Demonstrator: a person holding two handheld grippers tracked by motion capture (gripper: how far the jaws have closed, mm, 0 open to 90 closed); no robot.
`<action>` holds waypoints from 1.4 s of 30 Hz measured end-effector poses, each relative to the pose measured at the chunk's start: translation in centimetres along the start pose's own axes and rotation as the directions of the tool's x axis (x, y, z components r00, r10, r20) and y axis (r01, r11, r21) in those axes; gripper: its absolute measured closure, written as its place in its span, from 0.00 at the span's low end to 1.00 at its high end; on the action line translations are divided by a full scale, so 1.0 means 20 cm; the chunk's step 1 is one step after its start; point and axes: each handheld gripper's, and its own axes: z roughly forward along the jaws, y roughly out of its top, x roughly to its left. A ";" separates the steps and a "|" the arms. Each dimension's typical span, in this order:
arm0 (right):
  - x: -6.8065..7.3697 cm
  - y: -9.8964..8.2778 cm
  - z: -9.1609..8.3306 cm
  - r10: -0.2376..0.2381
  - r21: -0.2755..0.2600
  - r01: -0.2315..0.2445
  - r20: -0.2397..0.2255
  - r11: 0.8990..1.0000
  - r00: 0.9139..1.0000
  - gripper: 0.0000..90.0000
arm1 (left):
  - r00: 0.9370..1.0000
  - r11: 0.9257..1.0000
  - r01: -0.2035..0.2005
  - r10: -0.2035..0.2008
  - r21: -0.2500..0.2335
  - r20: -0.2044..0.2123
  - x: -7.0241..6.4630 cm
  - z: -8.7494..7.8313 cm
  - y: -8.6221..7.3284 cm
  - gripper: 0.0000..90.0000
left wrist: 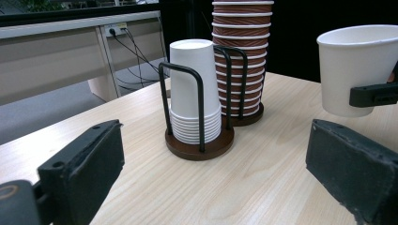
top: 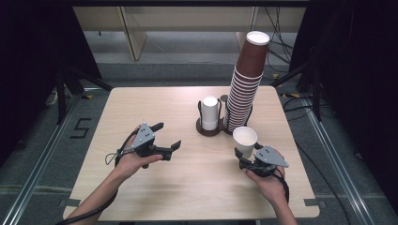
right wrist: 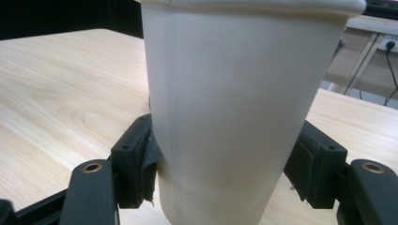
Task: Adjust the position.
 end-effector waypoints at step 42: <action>-0.11 -0.15 -0.08 0.068 0.223 -0.085 0.083 0.971 0.994 0.35 | 1.000 1.000 0.020 -0.020 -0.001 -0.011 -0.01 -0.01 -0.03 0.05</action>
